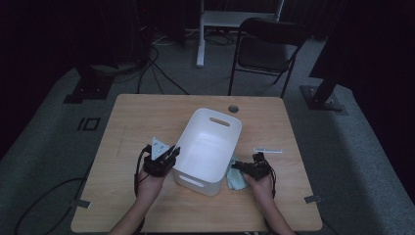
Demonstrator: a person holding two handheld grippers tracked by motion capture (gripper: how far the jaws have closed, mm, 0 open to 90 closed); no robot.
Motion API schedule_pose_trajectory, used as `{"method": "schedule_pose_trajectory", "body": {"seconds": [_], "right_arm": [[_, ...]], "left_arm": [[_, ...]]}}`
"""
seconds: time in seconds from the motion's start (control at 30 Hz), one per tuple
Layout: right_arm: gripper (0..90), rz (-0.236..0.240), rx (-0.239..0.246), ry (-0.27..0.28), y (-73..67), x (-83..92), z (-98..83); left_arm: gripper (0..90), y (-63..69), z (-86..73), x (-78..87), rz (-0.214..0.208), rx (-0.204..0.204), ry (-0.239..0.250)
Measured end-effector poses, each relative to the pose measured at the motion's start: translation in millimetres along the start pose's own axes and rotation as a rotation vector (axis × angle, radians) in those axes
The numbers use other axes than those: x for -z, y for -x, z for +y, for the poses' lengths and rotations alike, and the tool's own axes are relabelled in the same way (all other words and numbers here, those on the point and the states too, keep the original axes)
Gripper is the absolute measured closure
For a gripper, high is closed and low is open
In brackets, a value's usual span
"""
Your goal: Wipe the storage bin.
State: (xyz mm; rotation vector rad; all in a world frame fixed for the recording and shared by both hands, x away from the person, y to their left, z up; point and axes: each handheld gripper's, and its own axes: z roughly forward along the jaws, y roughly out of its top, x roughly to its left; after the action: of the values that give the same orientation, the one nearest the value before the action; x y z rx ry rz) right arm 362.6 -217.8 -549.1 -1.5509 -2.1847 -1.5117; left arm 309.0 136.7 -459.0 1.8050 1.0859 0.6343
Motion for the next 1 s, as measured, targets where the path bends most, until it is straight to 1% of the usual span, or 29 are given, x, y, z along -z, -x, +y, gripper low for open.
{"method": "schedule_pose_trajectory", "body": {"seconds": [0.07, 0.1, 0.17, 0.2, 0.23, 0.3, 0.37, 0.47, 0.53, 0.57, 0.6, 0.63, 0.67, 0.73, 0.77, 0.8, 0.83, 0.9, 0.93, 0.97, 1.0], "right_arm": [[84.7, 0.006, -0.010, -0.004, 1.7, -1.0, 0.0], [84.7, 0.004, -0.006, -0.004, 0.6, -0.1, 0.7], [84.6, 0.010, 0.002, 0.009, -1.5, 4.5, 3.6], [84.6, 0.008, 0.005, 0.023, -2.8, 8.5, 5.6], [84.6, 0.009, 0.008, 0.038, -3.8, 13.6, 8.1], [84.6, 0.002, 0.013, 0.078, -6.3, 26.5, 13.0], [84.5, -0.011, 0.018, 0.123, -7.9, 42.9, 18.5], [84.5, -0.051, 0.025, 0.188, -6.8, 68.3, 25.7], [84.4, -0.096, 0.025, 0.215, -1.9, 80.9, 29.5], [84.2, -0.121, 0.020, 0.226, 2.2, 85.2, 30.9], [83.7, -0.149, 0.014, 0.231, 7.1, 87.7, 31.9], [81.5, -0.171, 0.003, 0.230, 13.1, 88.0, 32.8], [77.9, -0.179, -0.019, 0.220, 19.9, 86.5, 33.5], [68.4, -0.213, -0.046, 0.189, 31.9, 79.8, 34.3], [64.8, -0.215, -0.055, 0.173, 36.3, 76.3, 34.6], [60.6, -0.218, -0.060, 0.167, 39.0, 73.6, 34.8], [56.1, -0.223, -0.063, 0.168, 39.9, 72.0, 35.1], [45.7, -0.247, -0.044, 0.180, 38.8, 69.4, 36.7], [45.7, -0.247, -0.044, 0.180, 38.8, 69.4, 36.7], [39.9, -0.244, -0.036, 0.192, 37.7, 68.9, 37.5], [34.4, -0.228, -0.020, 0.208, 34.8, 68.4, 39.2]], "left_arm": [[80.1, -1.2, -0.5, -0.4, -0.005, 0.007, 0.006], [79.5, -1.4, -0.7, -0.4, -0.005, 0.010, 0.009], [76.7, -3.0, -1.1, -1.2, -0.021, 0.023, 0.013], [74.2, -3.4, -1.2, -1.5, -0.023, 0.022, 0.014], [69.5, -3.8, -1.5, -1.9, -0.029, 0.024, 0.020], [60.3, -4.7, -2.0, -1.4, -0.060, 0.034, 0.041], [55.1, -4.1, -0.2, -0.5, -0.053, 0.018, 0.041], [49.8, -6.6, 3.3, 3.7, -0.056, 0.025, 0.049], [44.7, -7.7, 5.6, 5.8, -0.058, 0.031, 0.050], [43.9, -8.2, 6.2, 6.8, -0.062, 0.027, 0.051], [40.5, -8.3, 7.0, 7.0, -0.067, 0.024, 0.046], [38.1, -8.1, 7.6, 6.6, -0.076, 0.024, 0.036], [37.1, -8.2, 7.9, 6.2, -0.091, 0.024, 0.030], [32.0, -6.9, 7.6, 6.1, -0.099, 0.011, 0.028], [28.9, -5.8, 7.7, 5.9, -0.096, -0.001, 0.021], [27.2, -4.9, 7.9, 5.6, -0.102, -0.011, 0.011], [26.3, -4.2, 7.9, 5.6, -0.106, -0.017, 0.007], [22.2, -3.4, 7.8, 6.1, -0.098, -0.021, 0.009], [17.9, -3.4, 7.8, 6.1, -0.098, -0.021, 0.009], [17.9, -3.8, 8.3, 6.9, -0.098, -0.020, 0.002], [16.7, -4.5, 8.5, 7.5, -0.105, -0.017, -0.001]]}}
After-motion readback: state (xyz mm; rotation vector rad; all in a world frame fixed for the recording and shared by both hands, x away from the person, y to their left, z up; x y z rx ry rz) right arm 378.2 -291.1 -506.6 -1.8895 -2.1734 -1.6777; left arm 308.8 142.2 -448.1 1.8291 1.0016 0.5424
